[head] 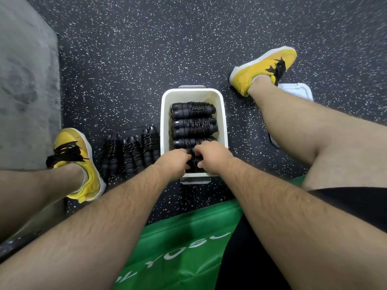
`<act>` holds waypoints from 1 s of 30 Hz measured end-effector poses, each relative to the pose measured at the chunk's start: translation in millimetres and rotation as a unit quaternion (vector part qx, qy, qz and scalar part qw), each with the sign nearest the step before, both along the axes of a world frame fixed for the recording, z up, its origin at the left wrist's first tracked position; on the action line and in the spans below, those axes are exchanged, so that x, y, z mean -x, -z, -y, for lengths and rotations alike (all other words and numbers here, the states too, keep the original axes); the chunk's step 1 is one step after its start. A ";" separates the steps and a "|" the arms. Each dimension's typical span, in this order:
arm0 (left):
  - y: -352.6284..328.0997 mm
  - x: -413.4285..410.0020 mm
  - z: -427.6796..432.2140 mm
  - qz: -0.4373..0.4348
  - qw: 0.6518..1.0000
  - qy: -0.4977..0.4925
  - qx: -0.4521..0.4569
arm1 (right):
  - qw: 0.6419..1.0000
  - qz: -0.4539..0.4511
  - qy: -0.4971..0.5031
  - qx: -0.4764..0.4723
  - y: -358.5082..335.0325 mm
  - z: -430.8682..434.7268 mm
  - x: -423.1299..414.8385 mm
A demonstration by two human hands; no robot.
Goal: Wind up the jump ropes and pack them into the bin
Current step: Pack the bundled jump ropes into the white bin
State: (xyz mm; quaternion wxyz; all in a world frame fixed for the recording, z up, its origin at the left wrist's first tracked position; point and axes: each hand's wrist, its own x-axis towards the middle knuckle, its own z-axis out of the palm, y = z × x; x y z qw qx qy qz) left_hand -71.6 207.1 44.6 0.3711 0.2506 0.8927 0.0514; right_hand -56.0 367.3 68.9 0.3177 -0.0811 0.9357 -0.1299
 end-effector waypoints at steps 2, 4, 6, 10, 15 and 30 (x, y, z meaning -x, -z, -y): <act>3.3 0.4 -2.7 -0.014 1.000 -0.003 0.005 | 1.000 -0.002 -0.001 -0.006 4.7 0.6 -0.7; 5.5 2.3 -5.2 -0.018 1.000 -0.011 0.014 | 1.000 -0.002 0.007 -0.006 8.2 1.7 -1.3; 7.3 4.5 -7.7 -0.016 0.999 -0.028 0.026 | 1.000 -0.004 0.012 -0.003 10.9 3.5 -1.3; 1.1 5.1 -13.8 -0.011 0.997 -0.069 0.037 | 1.000 -0.008 0.015 -0.004 8.7 7.4 -1.6; -9.1 -1.6 -1.7 -0.043 0.997 -0.045 -0.039 | 0.999 0.002 -0.015 -0.038 -9.7 8.9 0.6; -12.3 -12.9 97.1 -0.223 0.935 -0.271 -0.045 | 0.931 -0.244 -0.271 -0.026 -12.2 120.0 48.6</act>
